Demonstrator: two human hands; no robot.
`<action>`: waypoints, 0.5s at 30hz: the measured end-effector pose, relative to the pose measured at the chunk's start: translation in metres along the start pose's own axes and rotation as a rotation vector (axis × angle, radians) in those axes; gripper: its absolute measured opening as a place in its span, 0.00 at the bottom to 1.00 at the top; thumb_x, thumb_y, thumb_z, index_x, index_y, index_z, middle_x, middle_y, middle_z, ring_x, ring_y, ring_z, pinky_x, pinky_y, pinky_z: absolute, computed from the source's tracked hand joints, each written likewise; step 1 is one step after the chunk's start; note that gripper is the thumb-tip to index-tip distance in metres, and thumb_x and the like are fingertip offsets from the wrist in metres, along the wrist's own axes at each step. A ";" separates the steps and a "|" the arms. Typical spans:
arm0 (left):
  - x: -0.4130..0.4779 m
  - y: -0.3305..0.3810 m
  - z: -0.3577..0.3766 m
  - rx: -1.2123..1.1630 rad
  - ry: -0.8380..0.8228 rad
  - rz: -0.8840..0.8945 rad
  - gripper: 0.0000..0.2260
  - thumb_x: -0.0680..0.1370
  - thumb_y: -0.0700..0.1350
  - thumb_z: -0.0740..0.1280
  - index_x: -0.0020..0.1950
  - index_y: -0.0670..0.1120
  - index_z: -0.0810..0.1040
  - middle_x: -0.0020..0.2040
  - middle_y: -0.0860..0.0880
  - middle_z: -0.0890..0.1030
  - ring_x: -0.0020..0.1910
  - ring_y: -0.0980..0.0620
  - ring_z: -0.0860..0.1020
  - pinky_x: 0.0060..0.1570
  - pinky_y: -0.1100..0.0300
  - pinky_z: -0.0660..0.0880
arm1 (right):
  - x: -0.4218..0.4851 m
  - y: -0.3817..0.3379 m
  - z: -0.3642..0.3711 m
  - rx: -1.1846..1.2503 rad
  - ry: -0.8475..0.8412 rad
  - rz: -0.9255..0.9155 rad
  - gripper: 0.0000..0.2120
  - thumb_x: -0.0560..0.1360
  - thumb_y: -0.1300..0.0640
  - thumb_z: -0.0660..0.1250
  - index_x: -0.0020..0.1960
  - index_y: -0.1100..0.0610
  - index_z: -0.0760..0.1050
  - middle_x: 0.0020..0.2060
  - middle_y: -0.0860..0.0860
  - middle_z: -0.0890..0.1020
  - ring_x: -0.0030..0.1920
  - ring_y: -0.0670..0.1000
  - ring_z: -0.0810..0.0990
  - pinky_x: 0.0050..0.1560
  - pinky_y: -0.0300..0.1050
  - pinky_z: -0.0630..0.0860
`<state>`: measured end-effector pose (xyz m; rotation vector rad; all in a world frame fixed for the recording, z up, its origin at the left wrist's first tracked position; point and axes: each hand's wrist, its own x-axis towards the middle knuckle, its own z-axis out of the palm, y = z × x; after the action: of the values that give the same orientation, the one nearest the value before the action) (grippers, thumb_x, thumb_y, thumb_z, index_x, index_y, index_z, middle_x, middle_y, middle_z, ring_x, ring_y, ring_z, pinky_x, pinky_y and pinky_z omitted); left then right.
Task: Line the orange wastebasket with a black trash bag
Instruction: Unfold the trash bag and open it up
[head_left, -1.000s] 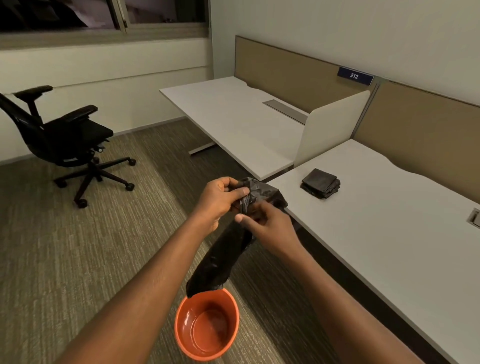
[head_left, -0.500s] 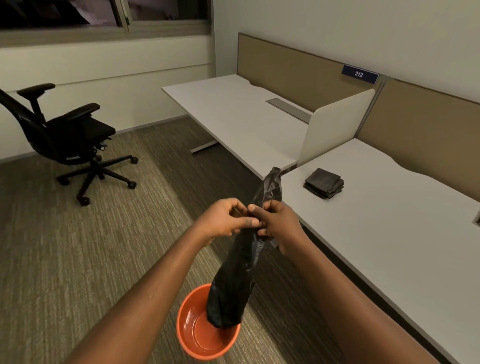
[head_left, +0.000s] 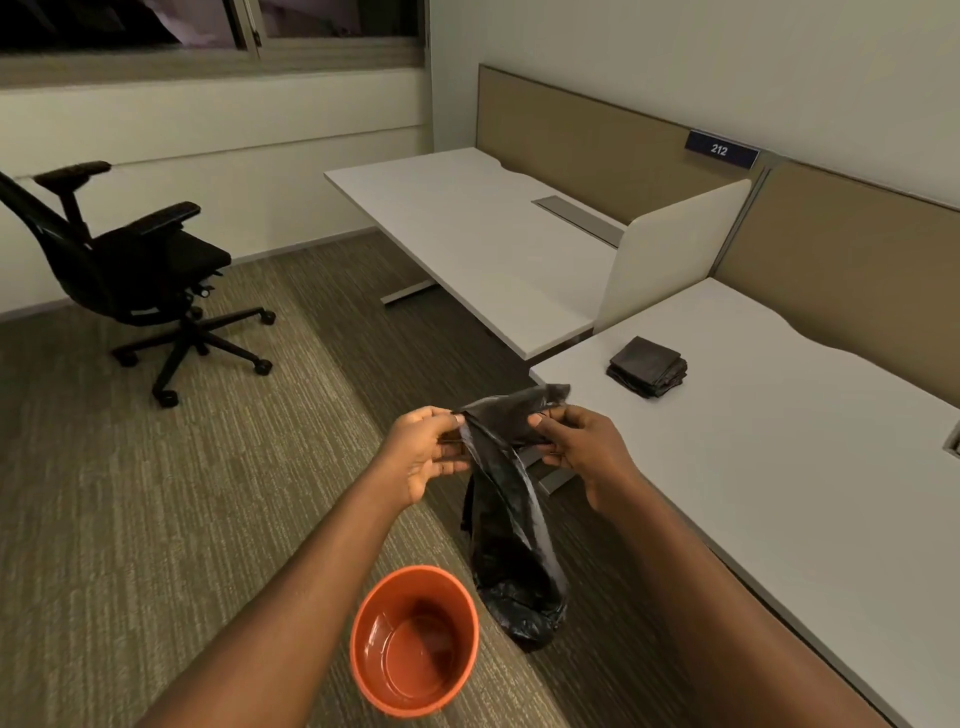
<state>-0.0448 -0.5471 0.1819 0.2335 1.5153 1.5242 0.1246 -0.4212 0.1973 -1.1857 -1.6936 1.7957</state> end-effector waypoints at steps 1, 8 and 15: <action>0.001 -0.001 -0.003 -0.103 0.010 -0.045 0.03 0.81 0.39 0.64 0.48 0.44 0.76 0.45 0.42 0.82 0.43 0.44 0.82 0.45 0.48 0.81 | 0.001 0.003 -0.003 0.022 0.008 0.005 0.04 0.76 0.54 0.73 0.47 0.54 0.82 0.47 0.54 0.86 0.43 0.49 0.84 0.44 0.43 0.81; 0.004 -0.002 -0.014 -0.355 0.172 -0.130 0.08 0.82 0.38 0.59 0.47 0.41 0.77 0.44 0.43 0.81 0.42 0.46 0.80 0.50 0.47 0.79 | 0.007 0.017 -0.017 0.446 0.060 0.187 0.07 0.81 0.58 0.64 0.55 0.60 0.77 0.46 0.59 0.88 0.47 0.57 0.88 0.48 0.51 0.85; 0.011 0.004 -0.021 0.019 0.269 0.082 0.06 0.79 0.41 0.63 0.45 0.44 0.78 0.39 0.45 0.81 0.38 0.47 0.82 0.37 0.55 0.78 | 0.010 0.019 -0.022 0.669 0.246 0.297 0.07 0.80 0.62 0.64 0.55 0.63 0.78 0.47 0.61 0.86 0.45 0.57 0.86 0.32 0.48 0.83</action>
<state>-0.0677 -0.5529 0.1759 0.1053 1.7492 1.6584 0.1408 -0.4033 0.1787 -1.3051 -0.7054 2.0431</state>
